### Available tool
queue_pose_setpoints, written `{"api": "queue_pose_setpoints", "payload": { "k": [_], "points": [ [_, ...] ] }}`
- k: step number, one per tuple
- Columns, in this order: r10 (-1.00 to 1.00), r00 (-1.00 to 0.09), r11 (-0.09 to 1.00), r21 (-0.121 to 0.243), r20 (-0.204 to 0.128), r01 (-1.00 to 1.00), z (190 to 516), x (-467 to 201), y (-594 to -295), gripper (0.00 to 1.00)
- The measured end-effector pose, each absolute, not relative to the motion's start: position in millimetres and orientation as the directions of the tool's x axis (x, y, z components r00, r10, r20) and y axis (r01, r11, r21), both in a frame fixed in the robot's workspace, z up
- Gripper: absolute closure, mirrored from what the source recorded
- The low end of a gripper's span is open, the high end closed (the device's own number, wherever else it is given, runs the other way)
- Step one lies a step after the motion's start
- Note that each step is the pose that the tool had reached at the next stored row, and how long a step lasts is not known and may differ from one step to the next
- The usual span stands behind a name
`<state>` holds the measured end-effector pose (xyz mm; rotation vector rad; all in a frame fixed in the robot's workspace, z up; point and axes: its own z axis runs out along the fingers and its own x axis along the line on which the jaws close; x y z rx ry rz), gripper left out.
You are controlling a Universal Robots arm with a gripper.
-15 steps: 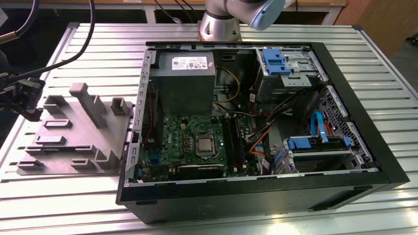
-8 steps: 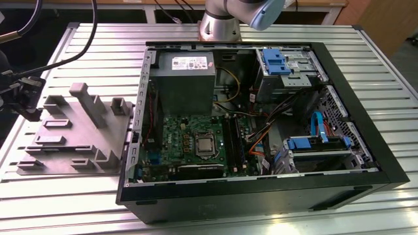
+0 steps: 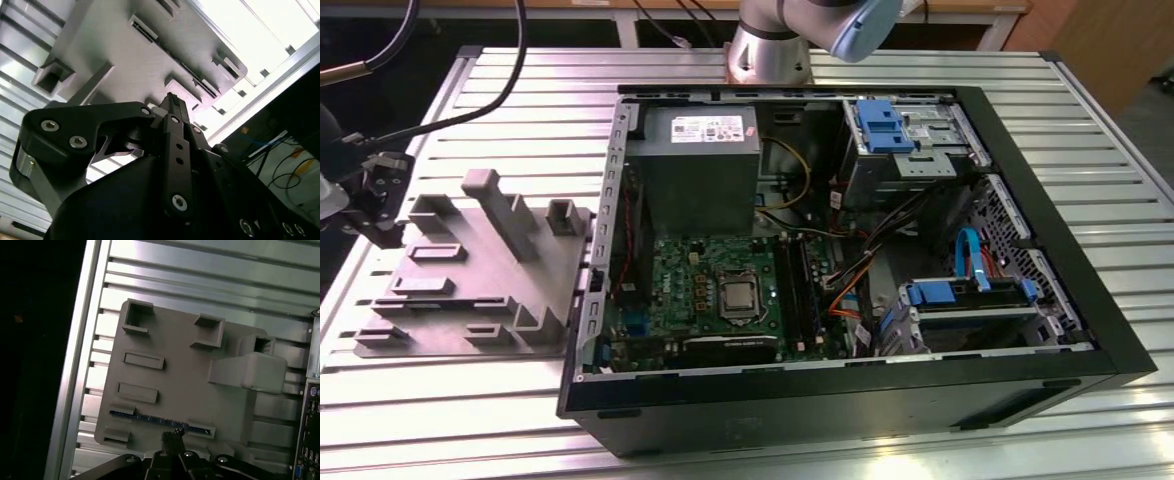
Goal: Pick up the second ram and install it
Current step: 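Pick up the second ram and move it above second insertion slot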
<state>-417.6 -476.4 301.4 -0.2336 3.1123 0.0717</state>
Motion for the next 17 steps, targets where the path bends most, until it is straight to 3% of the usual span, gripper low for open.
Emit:
{"api": "queue_pose_setpoints", "payload": {
  "k": [17],
  "points": [
    [-0.443,-0.896,0.895,0.044,-0.023,-0.444,297.7,-417.6,-476.4,0.90]
  ]
}}
